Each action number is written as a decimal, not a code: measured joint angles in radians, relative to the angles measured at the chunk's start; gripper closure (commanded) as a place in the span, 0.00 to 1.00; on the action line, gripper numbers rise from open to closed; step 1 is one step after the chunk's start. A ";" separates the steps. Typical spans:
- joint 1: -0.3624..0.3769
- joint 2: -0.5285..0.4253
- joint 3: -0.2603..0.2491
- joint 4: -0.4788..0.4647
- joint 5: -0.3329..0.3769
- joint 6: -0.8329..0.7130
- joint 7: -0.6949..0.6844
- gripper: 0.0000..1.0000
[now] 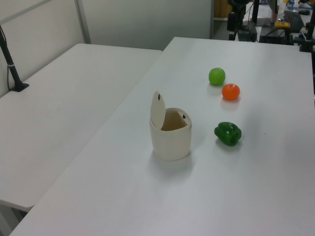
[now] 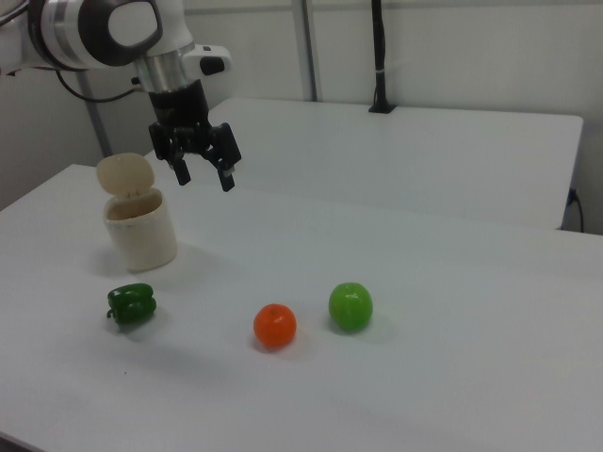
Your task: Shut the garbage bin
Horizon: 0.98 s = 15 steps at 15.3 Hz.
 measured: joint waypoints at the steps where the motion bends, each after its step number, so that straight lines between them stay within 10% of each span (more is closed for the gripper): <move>1: 0.000 0.000 0.000 0.000 0.000 0.000 0.000 0.00; 15: -0.010 0.000 0.000 0.000 0.000 0.000 0.001 0.01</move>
